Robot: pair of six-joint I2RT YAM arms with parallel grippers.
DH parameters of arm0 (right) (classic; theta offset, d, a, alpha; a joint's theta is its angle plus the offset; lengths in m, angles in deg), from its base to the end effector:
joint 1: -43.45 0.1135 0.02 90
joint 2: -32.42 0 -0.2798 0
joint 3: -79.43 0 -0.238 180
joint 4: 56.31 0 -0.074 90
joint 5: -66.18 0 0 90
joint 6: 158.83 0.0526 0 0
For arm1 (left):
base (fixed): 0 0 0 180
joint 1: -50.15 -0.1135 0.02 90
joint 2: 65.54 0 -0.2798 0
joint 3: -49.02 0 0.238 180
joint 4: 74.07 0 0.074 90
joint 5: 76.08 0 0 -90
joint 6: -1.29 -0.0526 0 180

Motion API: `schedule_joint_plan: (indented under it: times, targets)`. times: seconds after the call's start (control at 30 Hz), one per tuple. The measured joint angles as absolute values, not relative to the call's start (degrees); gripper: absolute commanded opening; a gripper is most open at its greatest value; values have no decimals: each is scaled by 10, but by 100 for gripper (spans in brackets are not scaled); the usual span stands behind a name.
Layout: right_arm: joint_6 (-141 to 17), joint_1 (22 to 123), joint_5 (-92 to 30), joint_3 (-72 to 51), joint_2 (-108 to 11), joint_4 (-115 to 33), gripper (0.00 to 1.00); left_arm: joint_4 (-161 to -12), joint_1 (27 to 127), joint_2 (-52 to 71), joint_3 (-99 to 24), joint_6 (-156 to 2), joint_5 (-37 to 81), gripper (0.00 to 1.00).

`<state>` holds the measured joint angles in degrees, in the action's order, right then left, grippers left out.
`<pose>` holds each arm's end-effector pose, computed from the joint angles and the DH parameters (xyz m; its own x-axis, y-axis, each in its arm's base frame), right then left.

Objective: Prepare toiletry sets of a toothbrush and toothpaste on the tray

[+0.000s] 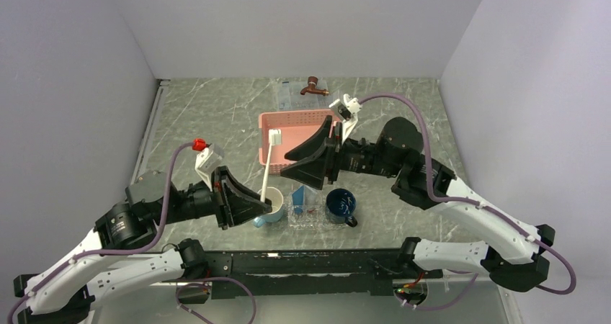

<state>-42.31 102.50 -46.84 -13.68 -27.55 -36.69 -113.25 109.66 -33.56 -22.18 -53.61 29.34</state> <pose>0.0922 0.1938 0.4790 -0.3830 0.1603 -0.9097 -0.9139 0.0772 0.3984 0.0345 -0.0862 0.4123 -0.5549 -0.1500 -0.8183 0.7902 0.2124 -0.5749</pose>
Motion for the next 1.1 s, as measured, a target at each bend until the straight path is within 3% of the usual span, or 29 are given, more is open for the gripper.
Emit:
schedule_joint_plan:
  times: [0.4, 0.87, 1.1]
  targets:
    - [-552, 969, -571, -43, -278, -167, 58, -1241, 1097, -355, -222, -557, 403, 0]
    - [-558, 935, -800, -9, -340, -139, 60, -1322, 1097, -351, -211, -591, 527, 0]
    - [-558, 935, -844, -9, -362, -113, 59, -1353, 1097, -337, -211, -608, 536, 0]
